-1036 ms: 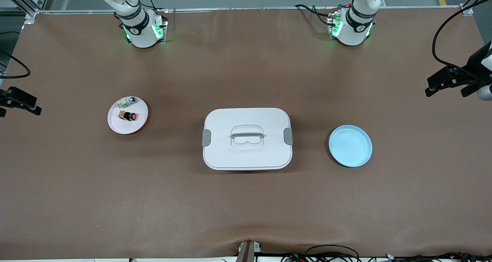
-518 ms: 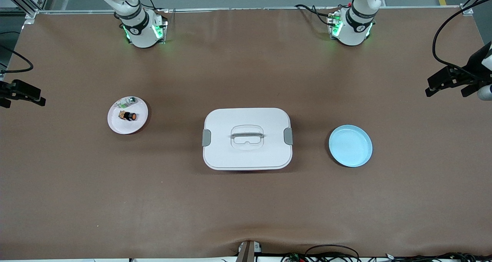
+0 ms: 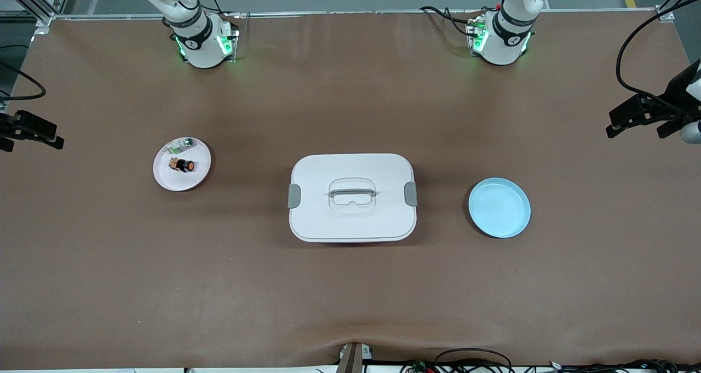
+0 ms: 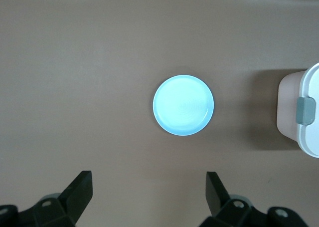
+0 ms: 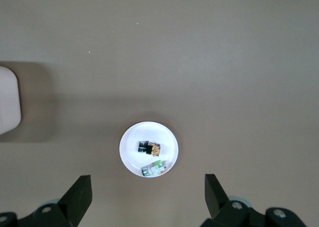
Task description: Transfer orange switch to right arm and place
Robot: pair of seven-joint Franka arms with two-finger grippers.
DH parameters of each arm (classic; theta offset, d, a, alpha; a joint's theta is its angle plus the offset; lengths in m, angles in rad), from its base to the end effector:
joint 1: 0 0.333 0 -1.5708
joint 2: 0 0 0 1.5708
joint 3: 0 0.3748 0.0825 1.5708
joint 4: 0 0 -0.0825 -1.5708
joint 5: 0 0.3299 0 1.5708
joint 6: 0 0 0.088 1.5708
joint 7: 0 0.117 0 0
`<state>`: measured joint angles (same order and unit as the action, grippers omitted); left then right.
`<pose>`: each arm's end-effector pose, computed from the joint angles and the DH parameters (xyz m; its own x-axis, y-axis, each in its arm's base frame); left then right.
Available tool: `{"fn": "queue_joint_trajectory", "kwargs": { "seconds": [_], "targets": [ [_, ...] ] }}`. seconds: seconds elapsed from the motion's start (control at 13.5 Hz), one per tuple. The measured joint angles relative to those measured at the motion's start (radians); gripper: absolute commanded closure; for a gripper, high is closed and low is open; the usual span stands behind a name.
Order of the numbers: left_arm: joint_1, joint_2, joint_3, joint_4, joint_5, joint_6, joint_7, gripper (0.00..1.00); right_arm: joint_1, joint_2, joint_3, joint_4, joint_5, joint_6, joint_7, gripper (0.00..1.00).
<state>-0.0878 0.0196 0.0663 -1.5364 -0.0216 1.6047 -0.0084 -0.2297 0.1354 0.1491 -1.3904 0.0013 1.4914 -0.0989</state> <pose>0.5119 -0.0139 0.6810 0.9987 -0.0124 0.0485 -0.0134 -0.9997 0.0207 0.5393 -0.0509 0.6713 0.9994 0.0177 -0.0306 0.0170 -0.9996 -0.0245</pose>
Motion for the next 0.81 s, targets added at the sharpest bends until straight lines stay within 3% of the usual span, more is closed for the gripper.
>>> {"fn": "queue_joint_trajectory", "kwargs": {
  "seconds": [0.3, 0.37, 0.59, 0.81],
  "targets": [
    [0.001, 0.000, 0.000, 0.000, 0.000, 0.000, 0.000, 0.00, 0.034, -0.001, -0.014, 0.002, 0.008, -0.036, 0.047, 0.00],
    [0.001, 0.000, 0.000, 0.000, 0.000, 0.000, 0.000, 0.00, 0.073, -0.001, -0.049, 0.004, 0.008, -0.037, 0.051, 0.00],
    [0.001, 0.000, 0.000, 0.000, 0.000, 0.000, 0.000, 0.00, 0.250, -0.004, -0.238, 0.009, 0.009, -0.037, 0.053, 0.00],
    [0.001, 0.000, 0.000, 0.000, 0.000, 0.000, 0.000, 0.00, 0.284, -0.005, -0.278, 0.009, 0.010, -0.037, 0.053, 0.00]
  ]
}}
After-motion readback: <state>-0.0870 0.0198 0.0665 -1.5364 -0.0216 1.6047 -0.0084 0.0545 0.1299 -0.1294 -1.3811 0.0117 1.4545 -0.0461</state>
